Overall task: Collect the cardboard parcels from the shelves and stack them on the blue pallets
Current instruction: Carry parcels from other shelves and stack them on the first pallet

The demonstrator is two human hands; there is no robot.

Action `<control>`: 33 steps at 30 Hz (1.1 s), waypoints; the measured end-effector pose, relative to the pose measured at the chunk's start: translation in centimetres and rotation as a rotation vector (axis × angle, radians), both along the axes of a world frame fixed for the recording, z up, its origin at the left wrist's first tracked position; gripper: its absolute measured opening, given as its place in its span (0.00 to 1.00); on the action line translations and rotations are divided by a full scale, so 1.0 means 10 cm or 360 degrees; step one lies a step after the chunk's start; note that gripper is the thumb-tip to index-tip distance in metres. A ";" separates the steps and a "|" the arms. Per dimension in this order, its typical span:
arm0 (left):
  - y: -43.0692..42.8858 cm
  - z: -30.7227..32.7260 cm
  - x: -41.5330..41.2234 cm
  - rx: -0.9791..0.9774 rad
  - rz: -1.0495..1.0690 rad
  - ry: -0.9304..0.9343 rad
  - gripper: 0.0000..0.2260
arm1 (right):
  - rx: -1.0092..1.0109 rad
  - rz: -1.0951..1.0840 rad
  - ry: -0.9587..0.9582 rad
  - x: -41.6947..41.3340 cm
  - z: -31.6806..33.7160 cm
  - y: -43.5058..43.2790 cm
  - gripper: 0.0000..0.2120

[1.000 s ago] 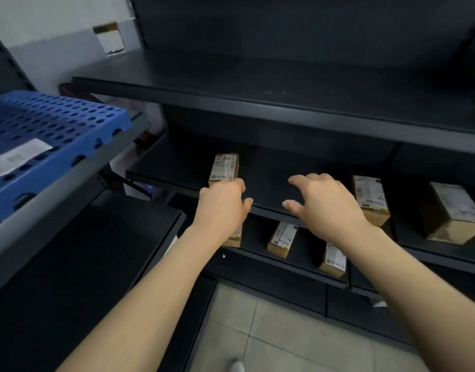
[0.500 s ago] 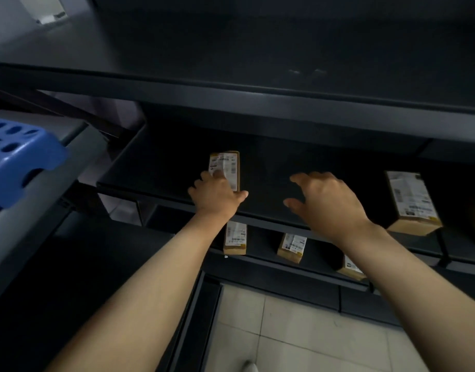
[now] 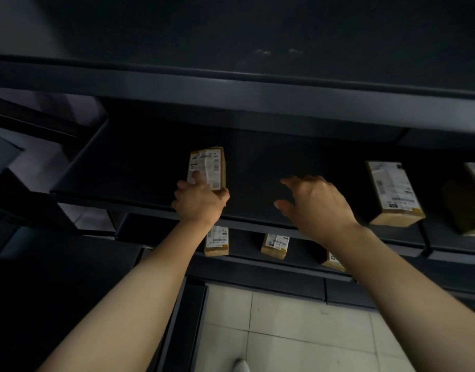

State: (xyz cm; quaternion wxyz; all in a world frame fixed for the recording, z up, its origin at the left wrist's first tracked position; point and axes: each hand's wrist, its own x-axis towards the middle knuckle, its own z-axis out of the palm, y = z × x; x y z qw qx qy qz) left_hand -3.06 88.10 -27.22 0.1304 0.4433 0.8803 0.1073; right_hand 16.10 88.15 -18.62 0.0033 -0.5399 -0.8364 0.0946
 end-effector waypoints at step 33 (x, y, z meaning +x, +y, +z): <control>-0.14 0.28 2.34 0.0362 -0.0354 0.0070 0.37 | -0.0167 -0.0998 0.0163 1.79 -1.02 0.69 0.40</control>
